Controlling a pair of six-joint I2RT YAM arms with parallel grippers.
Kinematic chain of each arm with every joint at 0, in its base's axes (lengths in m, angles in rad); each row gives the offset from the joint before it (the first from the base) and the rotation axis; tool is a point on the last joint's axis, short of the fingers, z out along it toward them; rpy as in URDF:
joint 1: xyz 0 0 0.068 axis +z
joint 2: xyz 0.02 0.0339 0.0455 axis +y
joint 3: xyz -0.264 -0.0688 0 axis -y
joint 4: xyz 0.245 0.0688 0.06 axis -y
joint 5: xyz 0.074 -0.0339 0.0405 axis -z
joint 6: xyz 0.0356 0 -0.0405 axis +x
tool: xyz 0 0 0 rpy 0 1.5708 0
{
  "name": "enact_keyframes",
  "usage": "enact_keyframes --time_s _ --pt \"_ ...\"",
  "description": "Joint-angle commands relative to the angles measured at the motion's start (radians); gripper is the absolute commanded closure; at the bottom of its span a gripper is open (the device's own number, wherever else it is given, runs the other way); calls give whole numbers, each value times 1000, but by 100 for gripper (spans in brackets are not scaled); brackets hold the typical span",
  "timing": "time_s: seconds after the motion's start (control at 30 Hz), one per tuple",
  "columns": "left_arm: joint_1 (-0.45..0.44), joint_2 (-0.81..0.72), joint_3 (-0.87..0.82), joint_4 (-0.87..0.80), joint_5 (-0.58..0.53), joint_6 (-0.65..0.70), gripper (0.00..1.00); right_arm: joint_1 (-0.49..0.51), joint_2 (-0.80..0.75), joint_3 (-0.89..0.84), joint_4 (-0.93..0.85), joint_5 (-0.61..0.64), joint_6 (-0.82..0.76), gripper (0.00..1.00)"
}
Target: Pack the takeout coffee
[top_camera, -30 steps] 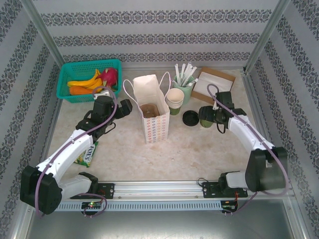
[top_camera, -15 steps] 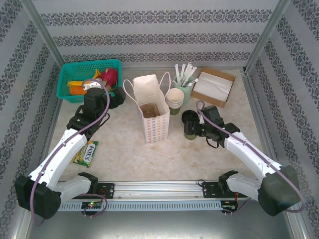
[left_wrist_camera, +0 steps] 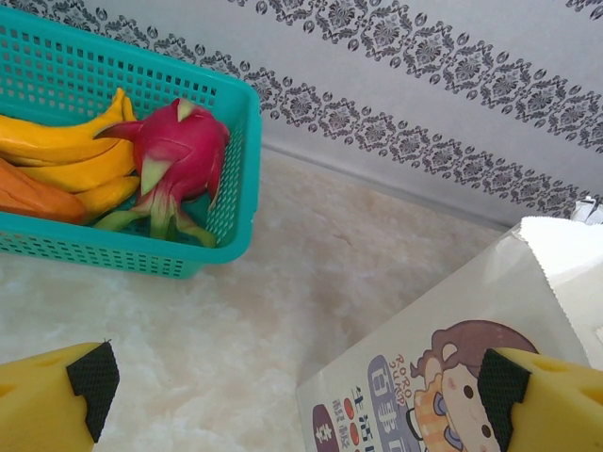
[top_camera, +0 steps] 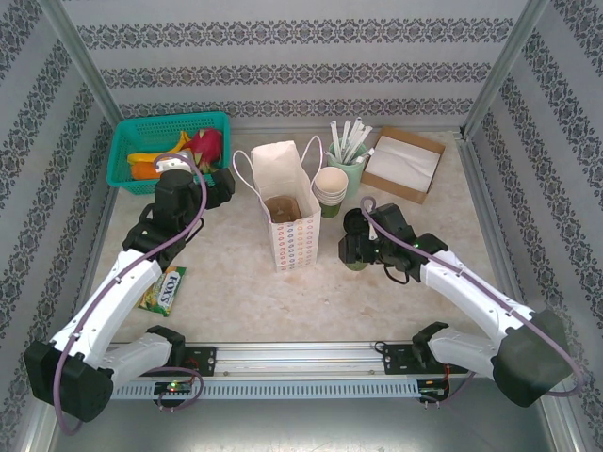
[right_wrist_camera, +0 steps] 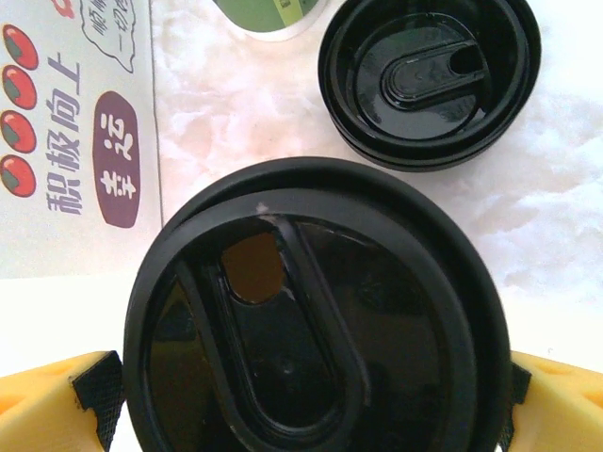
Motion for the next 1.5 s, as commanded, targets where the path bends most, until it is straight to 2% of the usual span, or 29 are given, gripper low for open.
enact_keyframes --time_s 0.0,0.2,0.4,0.83,1.47 --pt "10 8 -13 15 9 9 0 6 10 62 -76 6 -7 2" --pt "9 11 -13 12 18 -6 0 0 67 132 -174 27 -17 2" --pt "-12 12 -8 5 63 -35 0 -12 186 253 -310 11 -40 2" --pt "-104 59 -9 -16 9 -31 0 -24 341 406 -436 19 -81 2" --pt "-106 55 0 -25 -46 13 0 -29 491 571 -620 -32 -39 2"
